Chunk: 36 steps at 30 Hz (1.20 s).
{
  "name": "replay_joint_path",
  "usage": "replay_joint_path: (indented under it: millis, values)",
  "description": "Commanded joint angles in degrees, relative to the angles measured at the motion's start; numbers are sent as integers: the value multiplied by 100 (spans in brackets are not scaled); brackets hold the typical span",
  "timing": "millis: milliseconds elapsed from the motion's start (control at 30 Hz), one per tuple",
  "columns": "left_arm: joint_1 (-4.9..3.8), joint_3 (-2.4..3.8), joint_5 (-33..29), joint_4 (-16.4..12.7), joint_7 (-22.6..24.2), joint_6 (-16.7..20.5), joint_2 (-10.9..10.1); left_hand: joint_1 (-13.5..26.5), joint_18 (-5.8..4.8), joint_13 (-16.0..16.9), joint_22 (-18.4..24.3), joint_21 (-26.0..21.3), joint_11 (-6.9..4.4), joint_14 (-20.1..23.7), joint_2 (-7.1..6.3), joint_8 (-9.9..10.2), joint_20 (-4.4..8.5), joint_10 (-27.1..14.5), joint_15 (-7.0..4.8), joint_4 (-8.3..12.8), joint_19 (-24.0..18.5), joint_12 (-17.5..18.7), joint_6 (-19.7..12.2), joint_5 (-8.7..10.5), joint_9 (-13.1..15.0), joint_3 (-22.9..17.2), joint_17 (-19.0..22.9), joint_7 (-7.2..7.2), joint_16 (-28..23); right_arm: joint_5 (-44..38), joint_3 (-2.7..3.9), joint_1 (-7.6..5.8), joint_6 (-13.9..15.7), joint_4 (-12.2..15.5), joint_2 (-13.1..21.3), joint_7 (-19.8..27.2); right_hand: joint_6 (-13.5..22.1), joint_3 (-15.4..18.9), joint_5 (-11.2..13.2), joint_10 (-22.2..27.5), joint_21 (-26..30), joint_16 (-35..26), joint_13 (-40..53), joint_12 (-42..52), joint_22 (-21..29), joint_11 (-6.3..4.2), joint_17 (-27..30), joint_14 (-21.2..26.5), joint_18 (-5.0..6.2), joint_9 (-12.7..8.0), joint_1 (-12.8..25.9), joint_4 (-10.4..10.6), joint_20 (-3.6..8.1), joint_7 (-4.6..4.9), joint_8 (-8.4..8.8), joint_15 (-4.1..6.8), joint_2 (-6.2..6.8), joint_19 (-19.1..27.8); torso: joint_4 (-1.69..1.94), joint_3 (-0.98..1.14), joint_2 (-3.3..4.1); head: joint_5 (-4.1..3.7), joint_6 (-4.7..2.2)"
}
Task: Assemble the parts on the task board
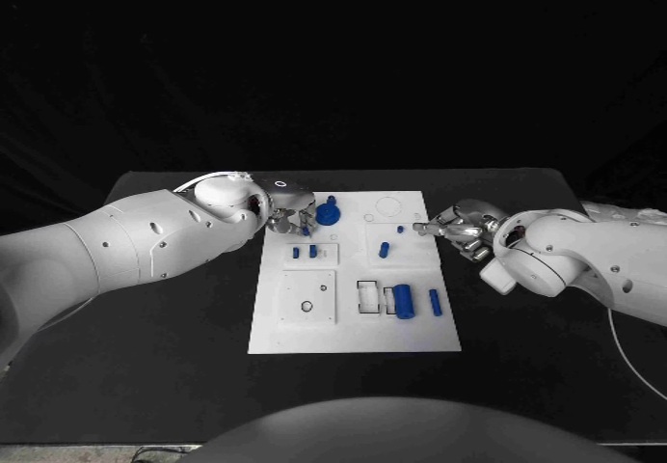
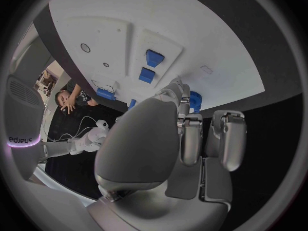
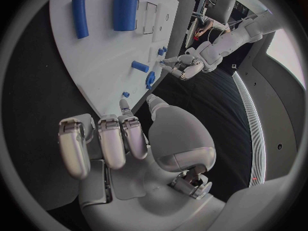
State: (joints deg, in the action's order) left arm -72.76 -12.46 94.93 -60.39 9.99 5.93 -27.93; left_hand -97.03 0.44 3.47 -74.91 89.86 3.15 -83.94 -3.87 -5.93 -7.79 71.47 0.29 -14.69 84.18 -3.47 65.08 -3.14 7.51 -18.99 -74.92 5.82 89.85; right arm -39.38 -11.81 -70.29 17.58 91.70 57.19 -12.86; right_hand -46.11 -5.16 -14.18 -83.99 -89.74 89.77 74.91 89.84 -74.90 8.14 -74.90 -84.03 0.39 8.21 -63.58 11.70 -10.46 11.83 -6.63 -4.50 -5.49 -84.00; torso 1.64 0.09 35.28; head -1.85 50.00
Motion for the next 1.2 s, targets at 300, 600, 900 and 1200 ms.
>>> replay_joint_path:
  millis: [300,600,900,1200]
  values:
    - [4,0,49,14,11,-102,66,-40,-44,5,-1509,14,-45,-606,-2,-27,8,-21,0,3,582,1,37,-18,4,-35,-1508,-21,15,-19,-1,4,-83,13,4,1,-12,15,-35,-601,-26,23,1509,16,-1510,25,-1510,-597,-39,5,8,3,-48,60,-25,-38,-57,-600,4,2,2,-21,0]
    - [5,0,49,16,-6,-184,71,-35,-44,4,-1509,14,-51,-606,-8,-7,7,-56,-9,-7,582,4,15,-17,-2,-50,-1508,-31,15,-9,-1,4,-63,14,5,19,-21,25,-35,-601,-26,23,1509,16,-1510,29,-1510,-597,-39,15,-3,5,-53,64,-44,-43,-64,-600,5,-2,0,-17,0]
    - [5,0,50,18,-65,-294,76,-33,-44,1,-1509,14,-54,-606,-49,32,6,-146,-16,-11,582,10,-32,-17,-14,-60,-1508,-48,15,5,-1,4,-65,14,1,20,-21,25,-35,-601,-26,23,1509,16,-1510,29,-1510,-597,-39,15,-3,5,-53,64,-44,-43,-64,-600,6,-2,1,-17,0]
    - [6,0,48,26,-186,-345,85,31,-44,1,-1509,14,32,-606,-304,245,-7,-711,55,-114,582,3,-935,-16,-234,-87,-1508,-310,15,7,-1,4,-74,12,-1,15,-21,25,-35,-601,-26,23,1509,16,-1510,29,-1510,-597,-39,15,-3,5,-53,64,-44,-43,-64,-600,3,1,0,-17,0]
